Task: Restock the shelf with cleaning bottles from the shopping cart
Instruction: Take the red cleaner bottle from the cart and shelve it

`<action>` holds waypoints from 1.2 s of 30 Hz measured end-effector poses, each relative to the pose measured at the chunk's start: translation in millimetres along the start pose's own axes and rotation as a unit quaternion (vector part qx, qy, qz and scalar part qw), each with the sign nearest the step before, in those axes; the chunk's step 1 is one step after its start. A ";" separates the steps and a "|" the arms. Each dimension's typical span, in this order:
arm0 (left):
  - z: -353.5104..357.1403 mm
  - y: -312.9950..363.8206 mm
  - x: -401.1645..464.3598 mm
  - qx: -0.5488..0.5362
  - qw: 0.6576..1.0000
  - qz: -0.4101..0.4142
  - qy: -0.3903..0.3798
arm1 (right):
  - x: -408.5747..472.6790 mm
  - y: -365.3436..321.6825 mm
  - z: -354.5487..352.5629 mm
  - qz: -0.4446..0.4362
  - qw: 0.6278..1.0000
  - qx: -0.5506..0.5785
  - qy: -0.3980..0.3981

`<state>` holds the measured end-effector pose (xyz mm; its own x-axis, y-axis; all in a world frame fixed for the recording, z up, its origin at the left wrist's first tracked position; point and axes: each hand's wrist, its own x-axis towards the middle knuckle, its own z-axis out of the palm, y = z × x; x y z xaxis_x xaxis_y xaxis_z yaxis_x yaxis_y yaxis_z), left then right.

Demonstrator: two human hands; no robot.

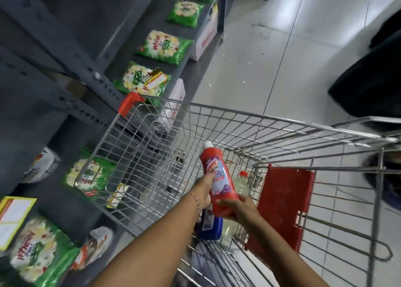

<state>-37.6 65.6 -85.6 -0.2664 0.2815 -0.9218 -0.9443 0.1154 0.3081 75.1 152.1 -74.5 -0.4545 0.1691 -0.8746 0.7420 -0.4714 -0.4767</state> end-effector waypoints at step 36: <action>-292.3 55.6 -775.0 -0.020 0.602 0.788 0.126 | -529.6 -114.2 455.2 -0.506 0.600 -0.263 -0.561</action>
<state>59.9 -424.7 577.3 -0.8537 -0.1438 0.5005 0.5177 -0.1308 0.8455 6.6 -277.6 483.4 -0.6303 -0.6903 0.3554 -0.2739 -0.2306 -0.9337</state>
